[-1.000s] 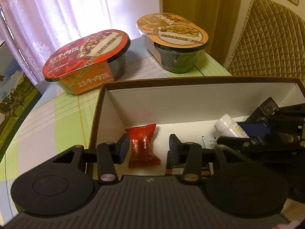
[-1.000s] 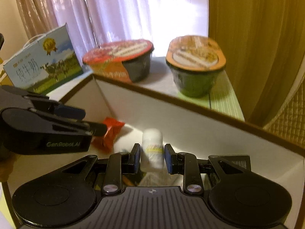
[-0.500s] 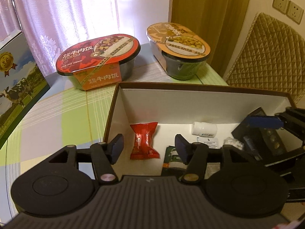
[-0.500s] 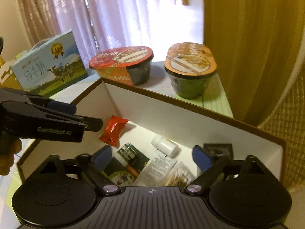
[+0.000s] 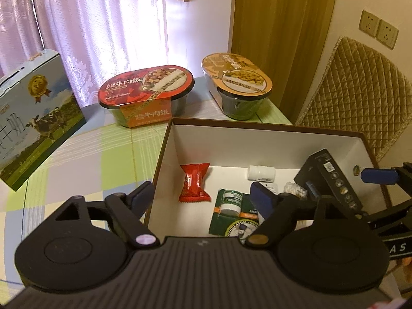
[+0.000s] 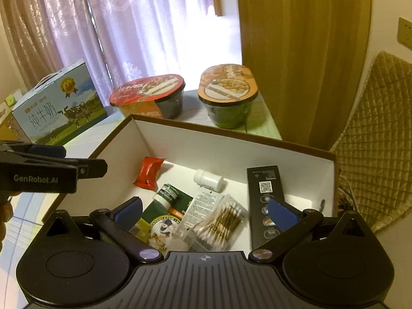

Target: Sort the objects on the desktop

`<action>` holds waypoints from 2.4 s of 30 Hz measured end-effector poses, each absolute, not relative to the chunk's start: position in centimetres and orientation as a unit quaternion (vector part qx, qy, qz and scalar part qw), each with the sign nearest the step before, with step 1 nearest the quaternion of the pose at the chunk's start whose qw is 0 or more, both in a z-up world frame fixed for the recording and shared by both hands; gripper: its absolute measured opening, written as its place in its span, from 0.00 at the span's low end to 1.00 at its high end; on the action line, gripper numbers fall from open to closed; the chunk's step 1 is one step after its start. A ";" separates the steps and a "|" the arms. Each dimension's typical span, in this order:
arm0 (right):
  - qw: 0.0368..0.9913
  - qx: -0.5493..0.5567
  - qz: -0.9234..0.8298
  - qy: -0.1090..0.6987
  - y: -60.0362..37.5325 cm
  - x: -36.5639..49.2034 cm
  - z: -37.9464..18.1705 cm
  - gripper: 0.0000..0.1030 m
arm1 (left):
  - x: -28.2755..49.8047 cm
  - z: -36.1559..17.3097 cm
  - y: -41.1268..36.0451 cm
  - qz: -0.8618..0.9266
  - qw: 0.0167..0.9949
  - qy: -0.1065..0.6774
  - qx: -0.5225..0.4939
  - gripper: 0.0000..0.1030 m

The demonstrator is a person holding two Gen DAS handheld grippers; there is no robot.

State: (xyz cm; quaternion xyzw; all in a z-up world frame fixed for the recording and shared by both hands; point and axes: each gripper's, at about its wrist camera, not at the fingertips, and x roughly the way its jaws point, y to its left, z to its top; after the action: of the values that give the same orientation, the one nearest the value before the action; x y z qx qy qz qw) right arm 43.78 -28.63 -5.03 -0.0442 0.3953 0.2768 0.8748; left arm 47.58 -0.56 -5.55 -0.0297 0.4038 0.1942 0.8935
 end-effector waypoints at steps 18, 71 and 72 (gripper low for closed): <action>0.872 -0.072 0.271 0.401 -31.6 38.4 -4.2 0.98 | 41.6 -2.9 -6.1 0.240 0.898 0.368 -0.007 0.92; 0.888 -0.032 0.166 0.428 -30.5 23.7 -3.1 0.98 | 25.2 -2.7 -8.3 0.228 0.895 0.385 0.000 0.97; 0.887 -0.032 0.165 0.429 -30.4 23.6 -3.2 0.98 | 25.1 -2.8 -8.2 0.227 0.895 0.385 0.000 0.97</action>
State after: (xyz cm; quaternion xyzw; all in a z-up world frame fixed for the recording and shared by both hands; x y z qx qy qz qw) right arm 23.64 -30.43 -3.23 -0.0325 0.4291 0.1650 0.8875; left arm 25.10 -8.18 -2.81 0.0001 0.3851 0.2267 0.8946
